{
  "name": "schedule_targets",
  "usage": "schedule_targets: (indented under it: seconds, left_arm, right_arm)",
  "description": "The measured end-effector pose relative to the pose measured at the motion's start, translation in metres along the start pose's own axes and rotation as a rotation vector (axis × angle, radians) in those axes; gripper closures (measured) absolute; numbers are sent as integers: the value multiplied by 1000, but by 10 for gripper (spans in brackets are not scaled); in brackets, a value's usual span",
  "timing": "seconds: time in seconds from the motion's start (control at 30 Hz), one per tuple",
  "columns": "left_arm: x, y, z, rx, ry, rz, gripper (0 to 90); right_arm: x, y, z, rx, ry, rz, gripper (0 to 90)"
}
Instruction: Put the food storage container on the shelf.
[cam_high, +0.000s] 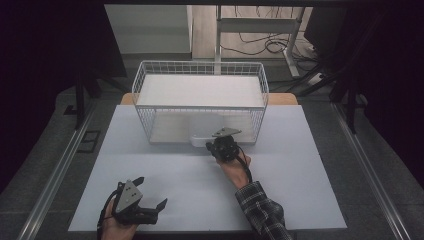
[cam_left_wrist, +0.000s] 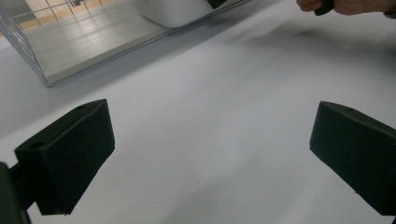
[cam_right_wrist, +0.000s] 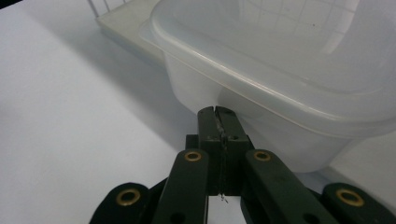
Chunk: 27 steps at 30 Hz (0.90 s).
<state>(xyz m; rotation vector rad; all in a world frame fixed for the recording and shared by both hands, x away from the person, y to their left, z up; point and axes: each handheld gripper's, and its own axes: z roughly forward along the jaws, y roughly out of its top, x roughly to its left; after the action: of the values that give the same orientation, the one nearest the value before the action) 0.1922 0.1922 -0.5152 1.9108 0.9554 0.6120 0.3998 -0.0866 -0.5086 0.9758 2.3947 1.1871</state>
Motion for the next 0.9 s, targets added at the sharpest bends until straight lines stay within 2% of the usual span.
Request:
schedule_targets:
  seconds: [0.2,0.43,0.77,0.9]
  left_arm:
    - [1,-1,1,-3,-11,-10,0]
    - [2,-1,1,-1,-11,-4,0]
    - [2,-2,3,3,-17,-2,0]
    - [2,-2,3,2,-18,-4,0]
  right_arm:
    - [-5,9,8,-3,-10,-1,890]
    - [-9,19,17,-9,-28,0,890]
    - [-18,23,27,-1,-54,17,890]
    - [-18,23,25,0,-50,25,883]
